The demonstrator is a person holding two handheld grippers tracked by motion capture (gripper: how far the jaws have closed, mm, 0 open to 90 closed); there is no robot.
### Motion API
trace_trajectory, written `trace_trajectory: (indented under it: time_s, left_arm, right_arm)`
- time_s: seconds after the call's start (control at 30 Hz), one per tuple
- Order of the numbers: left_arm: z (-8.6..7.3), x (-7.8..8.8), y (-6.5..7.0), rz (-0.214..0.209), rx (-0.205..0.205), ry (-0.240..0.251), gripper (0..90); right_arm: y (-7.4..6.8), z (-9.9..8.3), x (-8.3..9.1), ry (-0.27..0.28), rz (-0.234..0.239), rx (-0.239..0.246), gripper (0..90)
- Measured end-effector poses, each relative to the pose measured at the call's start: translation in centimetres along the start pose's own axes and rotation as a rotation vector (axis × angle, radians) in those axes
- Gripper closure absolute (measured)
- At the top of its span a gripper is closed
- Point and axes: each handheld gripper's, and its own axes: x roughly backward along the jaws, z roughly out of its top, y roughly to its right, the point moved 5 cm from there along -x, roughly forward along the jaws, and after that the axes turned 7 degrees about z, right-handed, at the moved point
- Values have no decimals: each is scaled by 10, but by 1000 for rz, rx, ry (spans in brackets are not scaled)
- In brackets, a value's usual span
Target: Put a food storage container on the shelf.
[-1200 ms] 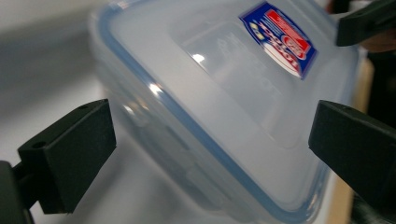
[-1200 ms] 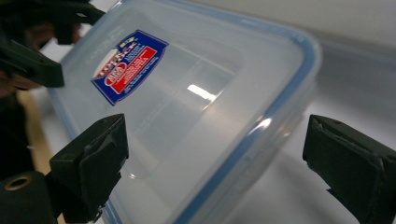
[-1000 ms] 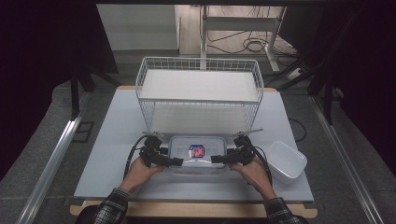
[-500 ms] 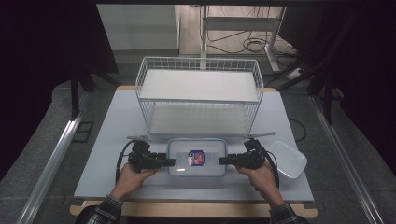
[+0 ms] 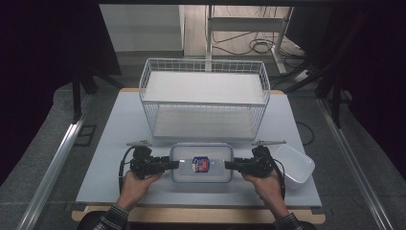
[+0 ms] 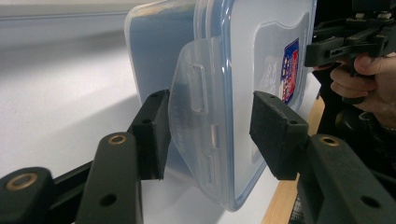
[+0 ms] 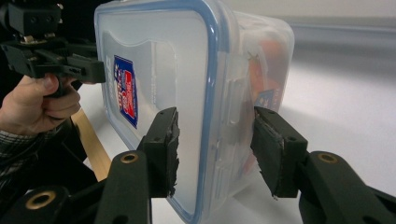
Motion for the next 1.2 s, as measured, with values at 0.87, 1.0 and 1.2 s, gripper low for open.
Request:
trace_trajectory:
  time_s: [0.87,1.0,1.2]
  left_arm:
    - [57,41,26,46,-99,115,493]
    - [70,47,29,52,-112,127,492]
    - [89,55,32,54,-125,141,492]
  right_arm:
    - [-35,57,23,115,1,136,518]
    - [-39,69,27,127,8,147,518]
    - [-45,87,32,143,11,162,520]
